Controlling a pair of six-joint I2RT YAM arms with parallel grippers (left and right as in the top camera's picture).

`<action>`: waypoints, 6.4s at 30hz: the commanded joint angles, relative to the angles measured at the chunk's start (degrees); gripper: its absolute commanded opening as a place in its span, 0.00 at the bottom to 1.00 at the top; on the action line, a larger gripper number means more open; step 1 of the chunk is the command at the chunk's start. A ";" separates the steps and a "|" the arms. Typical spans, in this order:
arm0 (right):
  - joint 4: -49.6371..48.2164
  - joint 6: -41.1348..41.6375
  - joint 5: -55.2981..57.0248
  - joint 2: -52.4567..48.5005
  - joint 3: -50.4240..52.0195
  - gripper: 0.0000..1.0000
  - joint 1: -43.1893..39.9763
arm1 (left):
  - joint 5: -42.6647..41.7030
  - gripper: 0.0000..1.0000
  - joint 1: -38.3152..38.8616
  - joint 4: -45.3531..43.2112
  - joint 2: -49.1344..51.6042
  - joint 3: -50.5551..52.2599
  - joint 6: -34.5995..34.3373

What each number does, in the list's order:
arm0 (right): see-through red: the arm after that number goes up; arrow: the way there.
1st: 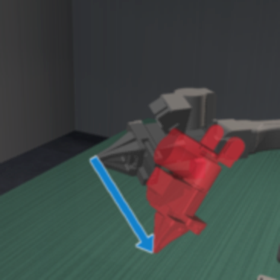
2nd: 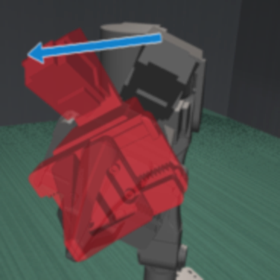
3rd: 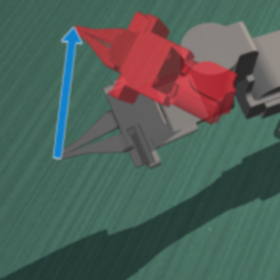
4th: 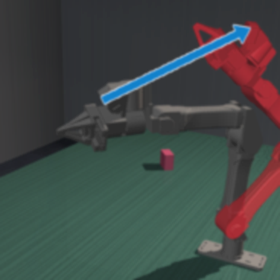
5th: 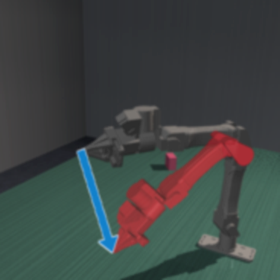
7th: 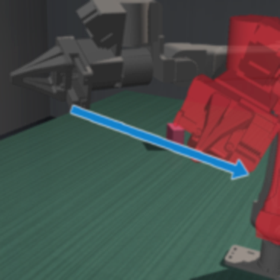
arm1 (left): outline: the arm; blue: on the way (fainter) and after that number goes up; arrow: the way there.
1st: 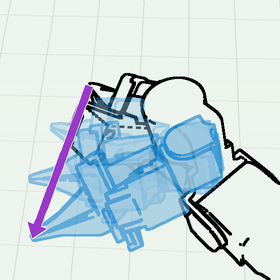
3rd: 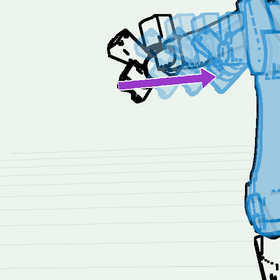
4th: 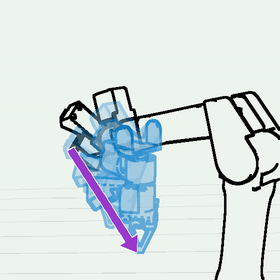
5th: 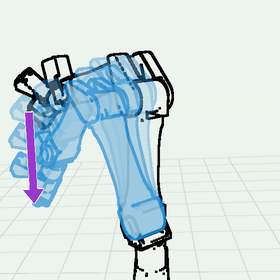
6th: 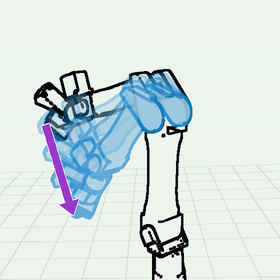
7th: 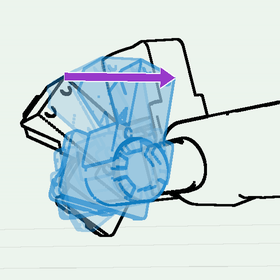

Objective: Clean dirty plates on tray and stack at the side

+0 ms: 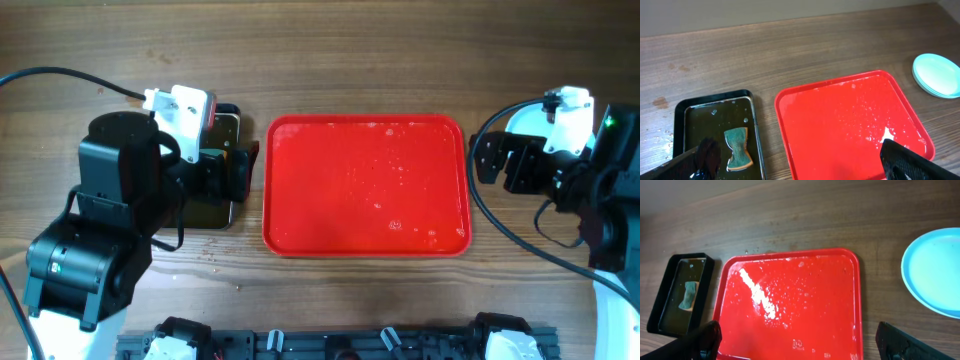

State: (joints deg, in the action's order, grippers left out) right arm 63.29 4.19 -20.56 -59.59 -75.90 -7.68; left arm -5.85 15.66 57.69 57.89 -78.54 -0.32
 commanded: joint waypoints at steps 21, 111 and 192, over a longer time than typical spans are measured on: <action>0.24 -1.03 -0.11 0.13 -0.57 1.00 0.22 | 0.35 1.00 0.26 0.07 -0.13 -0.55 -0.33; -63.39 3.89 17.79 59.43 75.60 1.00 8.63 | 0.35 1.00 0.26 0.07 -0.13 -0.55 -0.33; -63.39 -9.35 17.75 59.39 75.60 1.00 8.63 | -1.79 1.00 -17.44 -55.41 -57.70 78.23 0.09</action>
State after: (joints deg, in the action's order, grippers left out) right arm 0.05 -4.45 -3.75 -0.73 -0.36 0.71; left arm -7.42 -1.32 2.13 0.73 -0.82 -0.30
